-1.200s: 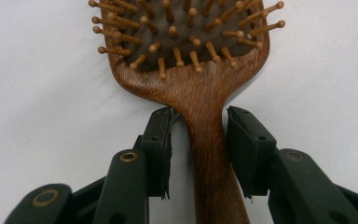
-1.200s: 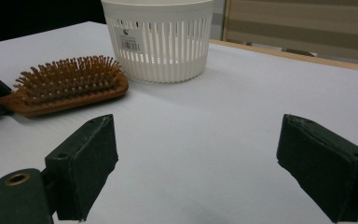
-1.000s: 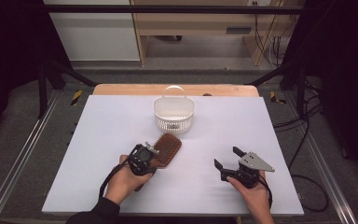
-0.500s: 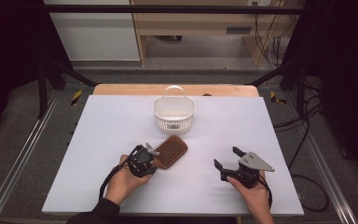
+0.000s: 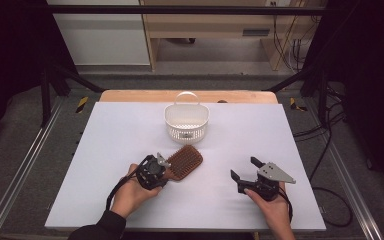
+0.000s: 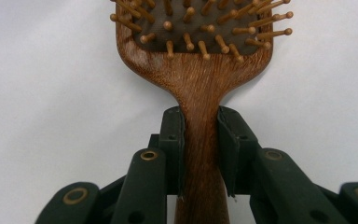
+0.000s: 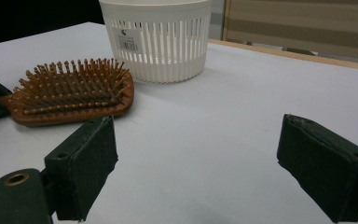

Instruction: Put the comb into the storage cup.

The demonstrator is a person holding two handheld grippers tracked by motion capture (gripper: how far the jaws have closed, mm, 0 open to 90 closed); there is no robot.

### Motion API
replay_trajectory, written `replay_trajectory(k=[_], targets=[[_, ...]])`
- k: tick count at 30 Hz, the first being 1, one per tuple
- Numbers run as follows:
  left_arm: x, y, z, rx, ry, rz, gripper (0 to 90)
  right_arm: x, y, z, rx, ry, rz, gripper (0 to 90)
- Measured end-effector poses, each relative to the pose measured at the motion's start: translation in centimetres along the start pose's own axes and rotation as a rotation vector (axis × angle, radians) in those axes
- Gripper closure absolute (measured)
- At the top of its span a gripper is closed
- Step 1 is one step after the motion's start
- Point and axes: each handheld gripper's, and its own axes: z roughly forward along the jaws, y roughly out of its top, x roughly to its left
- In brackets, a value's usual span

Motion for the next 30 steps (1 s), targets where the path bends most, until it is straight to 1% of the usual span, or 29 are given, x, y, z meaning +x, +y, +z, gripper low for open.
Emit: replay_trajectory(k=[2,6,7,8,9,10,11,13,15,17,18,19,23,24,26,27,28,29,30], targets=[[0.0,-0.1,-0.2,-0.02,-0.001,0.007,72.2,0.1,0.0,0.0,-0.003,0.003,-0.003,12.1],[0.0,-0.5,-0.7,-0.072,0.002,-0.003,72.3,0.0,0.0,-0.1,-0.005,0.001,-0.002,11.5],[-0.1,-0.6,-0.7,-0.086,0.016,0.004,72.2,0.0,0.0,-0.2,-0.006,0.001,0.0,11.3],[-0.3,-0.7,-0.7,-0.091,0.029,0.022,72.3,0.0,0.0,-0.2,-0.007,0.005,0.008,11.0],[-0.6,-0.8,-0.7,-0.106,0.04,0.043,72.3,0.0,0.0,-0.1,-0.005,0.008,0.016,10.4],[-0.7,-1.0,-0.7,-0.123,0.04,0.041,72.3,0.0,0.0,-0.1,-0.001,0.026,0.04,10.0],[-0.9,-1.2,-0.7,-0.154,0.033,0.033,72.3,0.0,0.0,-0.1,-0.005,0.037,0.056,9.7],[-1.3,-1.8,-0.9,-0.24,0.025,0.019,72.3,0.1,0.1,0.1,-0.019,0.067,0.099,9.2],[-1.5,-2.2,-1.1,-0.297,0.014,0.005,72.3,0.4,0.2,0.2,-0.026,0.082,0.115,9.0],[-1.5,-2.5,-1.5,-0.348,0.022,-0.004,72.3,0.6,0.4,0.2,-0.037,0.101,0.142,8.3],[-1.4,-2.6,-1.6,-0.368,0.021,-0.007,72.3,0.7,0.6,0.1,-0.048,0.108,0.152,8.2],[-1.3,-2.8,-1.8,-0.404,0.015,-0.018,72.3,0.8,0.8,0.1,-0.056,0.112,0.159,8.0],[-0.5,-3.5,-1.8,-0.508,0.004,-0.059,72.3,1.6,2.0,-0.2,-0.093,0.151,0.184,6.6],[-0.4,-3.5,-1.8,-0.517,0.002,-0.063,72.3,1.9,2.3,-0.1,-0.107,0.171,0.204,6.6],[-0.3,-3.7,-1.8,-0.54,0.011,-0.052,72.3,2.5,2.7,0.4,-0.123,0.209,0.236,6.3],[-0.2,-3.8,-1.8,-0.553,0.006,-0.057,72.3,2.9,2.9,0.7,-0.129,0.229,0.252,6.3],[-0.2,-4.0,-1.8,-0.568,-0.002,-0.071,72.3,3.4,3.1,1.1,-0.133,0.249,0.265,6.3],[-0.3,-4.2,-1.8,-0.58,-0.009,-0.082,72.3,3.9,3.2,1.6,-0.131,0.263,0.27,6.3],[-0.3,-4.3,-1.8,-0.583,-0.008,-0.082,72.3,4.4,3.5,2.2,-0.127,0.275,0.257,6.4]])
